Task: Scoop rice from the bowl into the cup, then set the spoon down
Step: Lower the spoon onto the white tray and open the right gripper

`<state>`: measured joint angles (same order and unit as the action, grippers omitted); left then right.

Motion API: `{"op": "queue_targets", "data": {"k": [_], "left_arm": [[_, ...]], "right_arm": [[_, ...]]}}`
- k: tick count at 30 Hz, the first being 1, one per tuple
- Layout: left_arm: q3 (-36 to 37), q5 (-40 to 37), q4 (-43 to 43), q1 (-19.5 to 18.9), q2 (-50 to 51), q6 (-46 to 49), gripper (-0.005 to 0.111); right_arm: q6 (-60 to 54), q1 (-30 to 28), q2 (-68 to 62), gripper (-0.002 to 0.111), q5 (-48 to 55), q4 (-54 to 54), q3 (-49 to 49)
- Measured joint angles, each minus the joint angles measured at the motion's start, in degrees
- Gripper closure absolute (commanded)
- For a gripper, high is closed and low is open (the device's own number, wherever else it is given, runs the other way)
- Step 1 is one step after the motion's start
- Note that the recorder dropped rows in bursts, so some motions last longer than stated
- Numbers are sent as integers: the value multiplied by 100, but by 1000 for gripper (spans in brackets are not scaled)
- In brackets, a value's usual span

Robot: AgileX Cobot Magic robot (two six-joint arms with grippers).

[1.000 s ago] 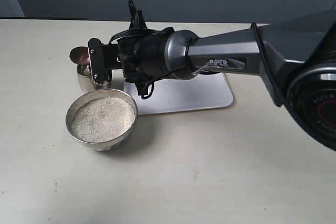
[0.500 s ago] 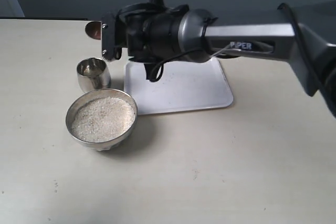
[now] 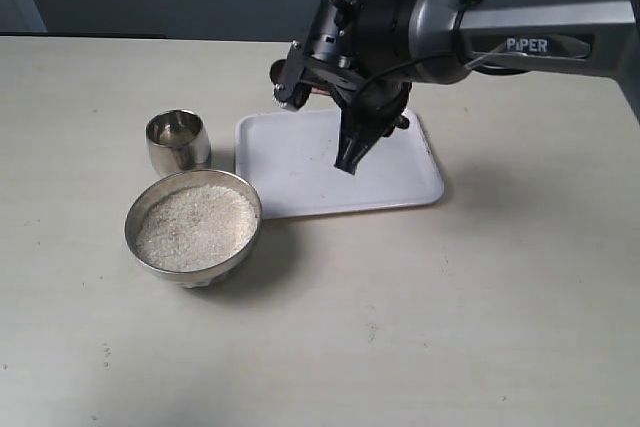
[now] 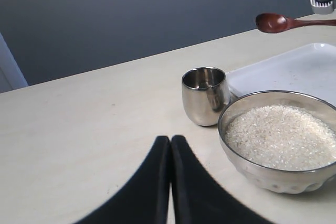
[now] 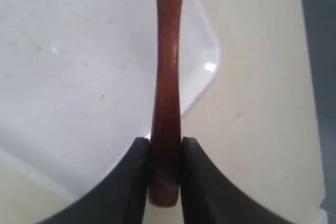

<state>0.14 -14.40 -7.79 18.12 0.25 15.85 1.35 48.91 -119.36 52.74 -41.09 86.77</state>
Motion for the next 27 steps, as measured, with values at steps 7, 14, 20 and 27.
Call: {"op": "queue_targets", "data": {"k": [7, 14, 20, 27], "left_arm": [[0, 0, 11, 0, 0, 0, 106], [0, 0, 11, 0, 0, 0, 106], [0, 0, 11, 0, 0, 0, 106], [0, 0, 11, 0, 0, 0, 106]], "right_arm": [[-51, -48, 60, 109, -70, 487, -554], [-16, -59, 69, 109, -743, 724, -756], [-5, -59, 69, 109, -903, 735, -766], [-5, -59, 69, 84, -936, 832, -766]]}}
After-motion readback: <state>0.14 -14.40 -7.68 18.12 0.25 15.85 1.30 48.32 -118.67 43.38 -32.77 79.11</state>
